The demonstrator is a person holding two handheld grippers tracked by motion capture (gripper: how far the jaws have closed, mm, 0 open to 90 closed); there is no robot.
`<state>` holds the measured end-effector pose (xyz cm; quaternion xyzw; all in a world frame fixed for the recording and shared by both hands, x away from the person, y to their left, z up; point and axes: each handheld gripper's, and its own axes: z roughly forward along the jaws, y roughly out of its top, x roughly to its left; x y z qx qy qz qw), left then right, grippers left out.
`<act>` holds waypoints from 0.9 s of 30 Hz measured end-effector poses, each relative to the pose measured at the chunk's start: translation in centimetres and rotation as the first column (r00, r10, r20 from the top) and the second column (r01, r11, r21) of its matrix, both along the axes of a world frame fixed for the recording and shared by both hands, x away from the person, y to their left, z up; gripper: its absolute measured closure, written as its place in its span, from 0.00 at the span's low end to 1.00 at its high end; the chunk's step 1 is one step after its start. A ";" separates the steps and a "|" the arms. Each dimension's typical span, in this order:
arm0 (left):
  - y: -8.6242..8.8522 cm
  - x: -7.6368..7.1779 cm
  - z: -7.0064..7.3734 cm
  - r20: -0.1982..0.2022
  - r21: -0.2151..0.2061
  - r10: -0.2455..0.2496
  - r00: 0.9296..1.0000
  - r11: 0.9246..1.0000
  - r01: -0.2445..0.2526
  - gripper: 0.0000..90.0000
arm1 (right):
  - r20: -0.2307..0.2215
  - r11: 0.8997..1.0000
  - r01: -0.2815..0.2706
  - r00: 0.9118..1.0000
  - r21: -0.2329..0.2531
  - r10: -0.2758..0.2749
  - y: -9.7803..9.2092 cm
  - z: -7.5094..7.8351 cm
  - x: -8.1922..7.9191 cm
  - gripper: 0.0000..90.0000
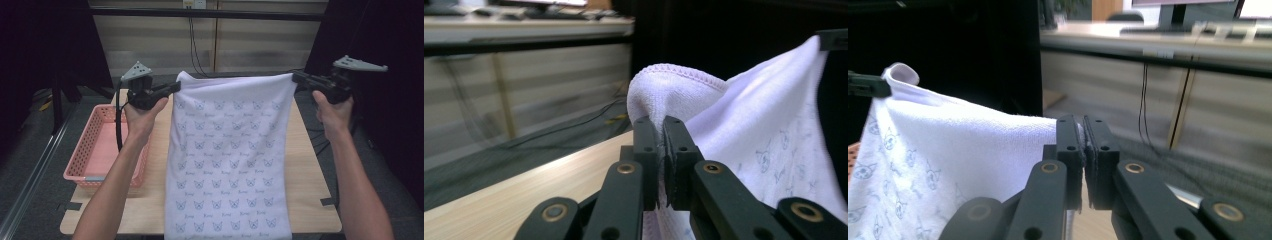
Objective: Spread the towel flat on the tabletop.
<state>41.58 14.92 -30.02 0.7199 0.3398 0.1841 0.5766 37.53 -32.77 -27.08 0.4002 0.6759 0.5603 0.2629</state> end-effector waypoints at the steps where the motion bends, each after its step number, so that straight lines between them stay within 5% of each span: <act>1: 0.0 1.1 -0.6 -0.030 -0.011 0.016 0.999 1.000 -0.016 0.94 | -0.015 1.000 0.005 1.000 -0.011 -0.005 0.3 -0.4 0.9 0.97; 3: 0.0 2.5 -1.7 -0.072 0.007 0.074 0.995 0.997 -0.074 0.78 | -0.066 0.999 0.029 0.997 -0.046 -0.032 1.0 -1.7 3.2 0.96; 6: 0.0 3.5 -2.8 -0.120 -0.004 0.065 0.991 0.998 -0.066 0.69 | -0.147 0.988 0.101 0.982 -0.119 -0.118 1.4 -4.5 5.8 0.82; 8: -0.1 3.4 -3.1 -0.132 -0.023 0.042 0.990 0.999 -0.046 0.64 | -0.194 0.987 0.147 0.968 -0.062 -0.157 0.8 -6.3 6.7 0.68; 11: -0.4 2.6 -3.5 -0.136 0.004 0.004 0.991 1.000 -0.003 0.64 | -0.192 0.991 0.121 0.973 -0.059 -0.130 0.8 -7.1 6.1 0.69; 13: -0.4 1.8 -3.9 -0.148 -0.040 -0.030 0.988 0.999 0.025 0.64 | -0.186 0.995 0.083 0.978 -0.063 -0.093 1.1 -7.3 5.0 0.68; 18: -0.9 -1.3 -5.5 -0.150 -0.034 -0.115 0.982 0.993 0.111 0.71 | -0.176 0.995 -0.004 0.984 -0.102 -0.014 1.7 -8.5 0.7 0.65; 20: -1.3 -2.5 -6.0 -0.152 -0.002 -0.145 0.978 0.989 0.146 0.74 | -0.170 0.993 -0.037 0.985 -0.116 0.017 1.6 -9.5 -1.5 0.65; 22: -1.3 -3.8 -6.6 -0.161 -0.020 -0.186 0.969 0.982 0.185 0.74 | -0.176 0.991 -0.060 0.984 -0.118 0.039 1.6 -10.4 -3.3 0.65; 25: -1.7 -5.5 -7.9 -0.187 0.032 -0.222 0.957 0.972 0.232 0.76 | -0.206 0.988 -0.113 0.974 -0.101 0.091 1.6 -12.3 -6.0 0.65; 27: -1.6 -6.8 -8.9 -0.213 0.012 -0.237 0.948 0.969 0.245 0.77 | -0.241 0.986 -0.140 0.964 -0.091 0.115 1.7 -13.7 -7.4 0.64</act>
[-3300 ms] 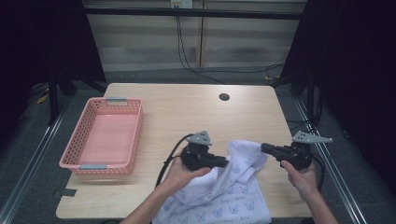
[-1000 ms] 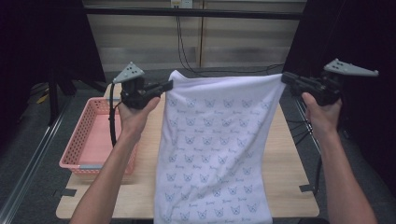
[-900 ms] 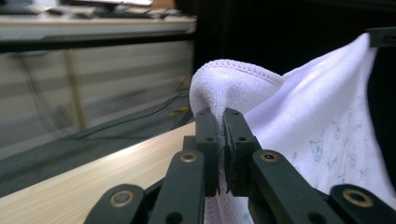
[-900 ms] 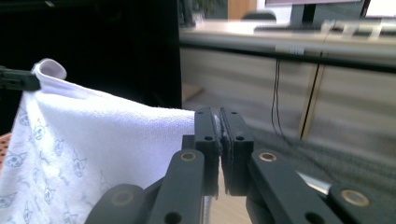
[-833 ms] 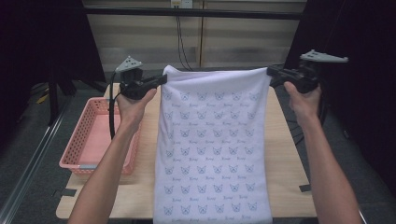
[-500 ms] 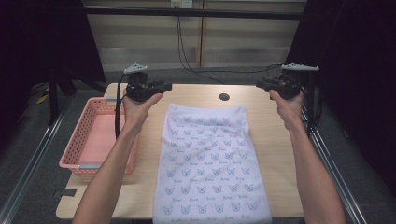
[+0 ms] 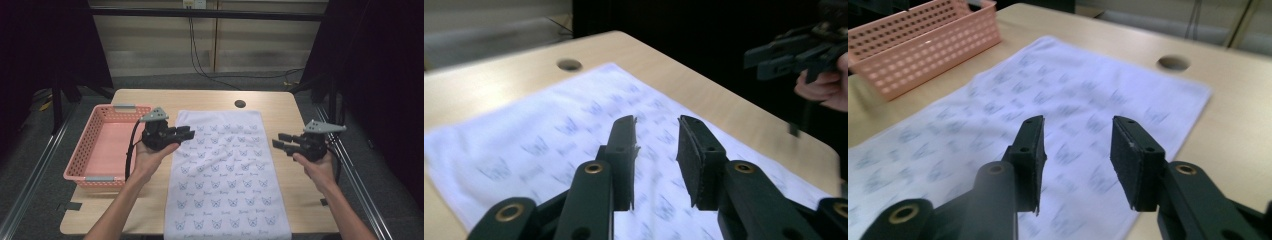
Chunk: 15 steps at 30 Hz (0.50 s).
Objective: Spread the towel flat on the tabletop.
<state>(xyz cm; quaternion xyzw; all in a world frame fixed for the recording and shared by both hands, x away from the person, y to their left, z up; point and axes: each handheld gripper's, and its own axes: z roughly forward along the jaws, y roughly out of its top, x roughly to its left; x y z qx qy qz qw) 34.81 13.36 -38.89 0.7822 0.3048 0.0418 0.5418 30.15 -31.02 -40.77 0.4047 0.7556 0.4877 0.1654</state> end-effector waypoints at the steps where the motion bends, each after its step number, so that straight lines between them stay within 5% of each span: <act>1: 0.0 -0.7 -0.6 -0.002 0.013 -0.008 1.000 1.000 0.008 0.79 | -0.019 1.000 -0.012 1.000 0.025 0.012 0.0 -0.9 -0.8 0.66; 4: -0.2 -2.6 -2.7 -0.035 0.090 -0.049 0.998 0.995 0.052 0.78 | -0.063 0.999 -0.038 0.997 0.035 0.040 0.2 -2.8 -2.4 0.70; 6: 0.0 -3.5 -4.5 -0.085 0.099 -0.059 0.995 0.993 0.067 0.77 | -0.102 1.000 -0.028 0.994 0.008 0.029 0.5 -4.4 -3.1 0.68; 10: 0.8 -4.8 -7.8 -0.143 0.169 -0.055 0.988 0.983 0.079 0.69 | -0.204 0.999 -0.016 0.979 -0.033 0.009 0.9 -7.1 -4.5 0.61; 15: 1.7 -4.8 -9.1 -0.163 0.198 -0.049 0.985 0.977 0.082 0.62 | -0.255 0.996 -0.063 0.966 -0.068 0.044 1.1 -8.2 -4.0 0.55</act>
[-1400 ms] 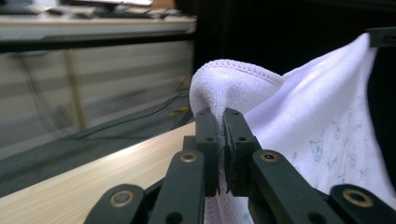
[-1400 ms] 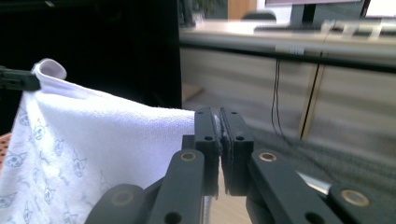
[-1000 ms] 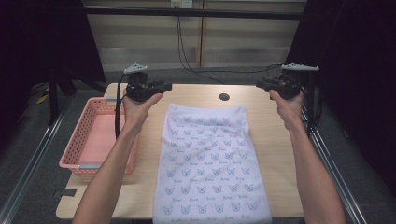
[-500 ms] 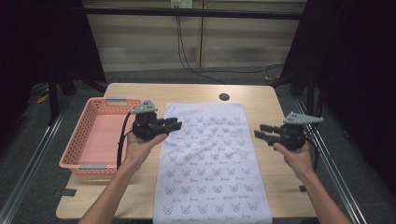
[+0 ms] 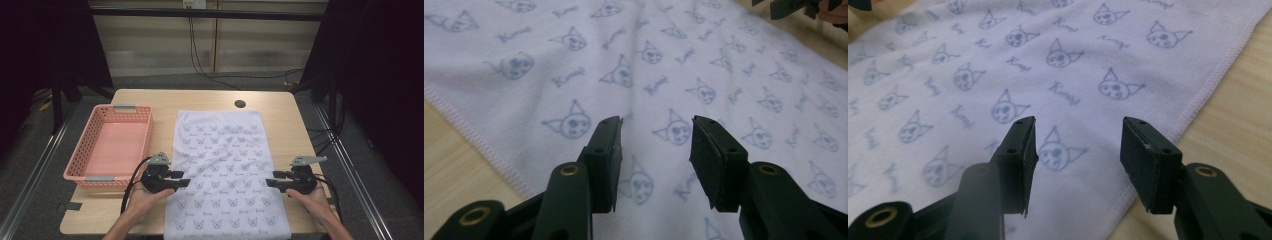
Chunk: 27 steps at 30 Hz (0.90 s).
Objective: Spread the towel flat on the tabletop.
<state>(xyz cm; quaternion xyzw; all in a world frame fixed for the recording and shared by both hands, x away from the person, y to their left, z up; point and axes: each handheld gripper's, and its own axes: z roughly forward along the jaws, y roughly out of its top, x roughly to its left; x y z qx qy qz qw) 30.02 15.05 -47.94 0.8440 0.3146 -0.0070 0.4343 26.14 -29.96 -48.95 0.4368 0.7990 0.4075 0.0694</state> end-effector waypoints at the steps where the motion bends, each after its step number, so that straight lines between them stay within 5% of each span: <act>1: 0.1 0.1 -0.3 0.006 0.006 0.010 1.000 1.000 -0.011 0.62 | 0.005 1.000 -0.004 1.000 -0.006 0.004 0.1 -0.1 0.4 0.55; 3: 0.1 0.6 -0.9 0.046 0.049 0.055 0.997 0.997 -0.057 0.68 | 0.001 1.000 -0.010 1.000 -0.003 0.010 0.6 -0.5 1.8 0.55; 7: -0.1 1.8 -1.4 0.038 0.030 0.067 0.997 0.997 -0.068 0.68 | 0.039 0.998 0.002 0.999 -0.063 0.000 1.4 -1.0 3.8 0.61; 9: -0.7 1.6 -1.6 0.044 0.054 0.057 0.997 0.997 -0.059 0.69 | 0.058 0.995 -0.001 0.998 -0.104 0.007 1.7 -1.4 3.9 0.62; 12: -1.3 0.8 -2.1 0.048 0.102 0.030 0.998 0.994 -0.035 0.69 | 0.070 0.990 -0.005 0.997 -0.144 0.015 1.9 -1.3 3.0 0.68; 13: -1.4 0.6 -2.0 0.051 0.117 0.026 0.998 0.993 -0.032 0.74 | 0.086 0.984 -0.006 0.996 -0.179 0.021 1.9 -1.2 2.5 0.74; 15: -1.3 0.2 -2.0 0.058 0.129 0.007 0.998 0.992 -0.015 0.93 | 0.081 0.984 -0.005 0.996 -0.177 0.020 1.7 -1.2 1.7 0.86; 16: -1.2 0.1 -2.1 0.057 0.123 0.007 0.998 0.992 -0.014 0.95 | 0.077 0.985 -0.001 0.997 -0.174 0.015 1.6 -1.1 1.3 0.89; 22: -0.8 -1.5 -1.9 0.029 0.127 -0.039 0.999 0.991 0.035 0.97 | 0.030 0.982 -0.061 0.997 -0.181 0.067 1.5 -0.7 -0.7 0.95; 27: -0.8 -3.3 -1.8 -0.041 0.099 -0.079 0.996 0.992 0.083 0.98 | -0.027 0.980 -0.101 0.995 -0.173 0.098 1.0 -0.3 -3.0 0.96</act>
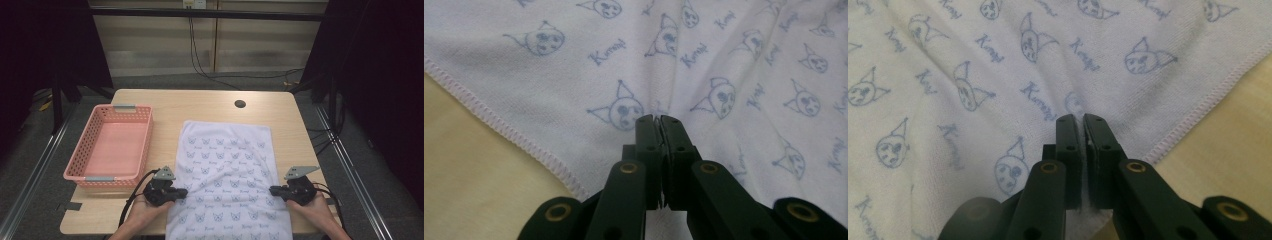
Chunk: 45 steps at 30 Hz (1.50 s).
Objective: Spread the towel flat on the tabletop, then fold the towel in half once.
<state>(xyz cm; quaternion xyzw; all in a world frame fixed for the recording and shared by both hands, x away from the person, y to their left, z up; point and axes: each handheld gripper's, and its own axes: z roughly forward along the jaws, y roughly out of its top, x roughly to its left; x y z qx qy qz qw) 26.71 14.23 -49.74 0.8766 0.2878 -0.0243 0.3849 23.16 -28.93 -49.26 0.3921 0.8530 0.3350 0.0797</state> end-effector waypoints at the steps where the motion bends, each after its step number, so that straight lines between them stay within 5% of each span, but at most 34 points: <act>1: 0.1 -0.4 0.1 -0.005 0.001 -0.016 1.000 1.000 0.016 0.98 | -0.007 1.000 -0.003 1.000 -0.006 0.003 0.0 0.1 -0.3 0.96; 5: 0.2 -2.2 0.3 -0.019 0.014 -0.045 0.999 0.999 0.045 0.98 | -0.048 0.998 -0.066 0.997 -0.001 0.066 0.0 0.3 -1.8 0.97; 9: 0.9 -4.0 0.5 -0.053 0.003 -0.073 0.996 0.997 0.073 0.98 | -0.116 0.988 -0.154 0.982 -0.012 0.152 0.2 0.8 -3.0 0.97; 10: 0.9 -4.6 0.7 -0.049 0.000 -0.080 0.996 0.997 0.080 0.97 | -0.100 0.988 -0.154 0.983 -0.023 0.151 0.4 1.0 -3.4 0.96; 12: 1.0 -4.4 0.9 -0.045 -0.021 -0.066 0.997 0.998 0.065 0.86 | -0.081 0.989 -0.136 0.987 0.051 0.139 0.0 1.5 -3.4 0.87; 16: 0.9 -2.0 1.6 -0.028 -0.112 -0.008 1.000 0.994 0.005 0.76 | 0.001 0.991 -0.089 0.996 0.101 0.089 -0.8 2.1 -2.6 0.79; 20: -0.6 1.5 2.2 0.036 -0.111 0.052 0.998 0.993 -0.047 0.71 | 0.053 0.994 -0.019 0.998 0.106 0.014 -1.4 2.4 0.1 0.70; 29: -3.9 8.0 1.3 0.057 -0.093 0.136 0.989 0.987 -0.130 0.70 | 0.119 0.987 0.133 0.983 0.089 -0.143 -2.6 1.8 10.1 0.62; 34: -4.4 9.6 1.2 0.064 -0.101 0.149 0.987 0.985 -0.143 0.66 | 0.119 0.976 0.199 0.971 0.086 -0.208 -2.4 0.7 14.6 0.57; 40: -3.7 10.6 0.7 0.072 -0.082 0.208 0.976 0.976 -0.202 0.62 | 0.108 0.968 0.246 0.962 0.048 -0.250 -2.0 -0.9 16.9 0.56; 42: -3.5 10.8 0.5 0.055 -0.084 0.200 0.978 0.977 -0.196 0.57 | 0.098 0.969 0.243 0.964 0.041 -0.246 -1.8 -1.5 17.0 0.59; 45: -3.2 11.2 0.1 0.047 -0.079 0.232 0.971 0.970 -0.228 0.54 | 0.096 0.972 0.230 0.968 0.047 -0.234 -1.6 -1.5 16.8 0.77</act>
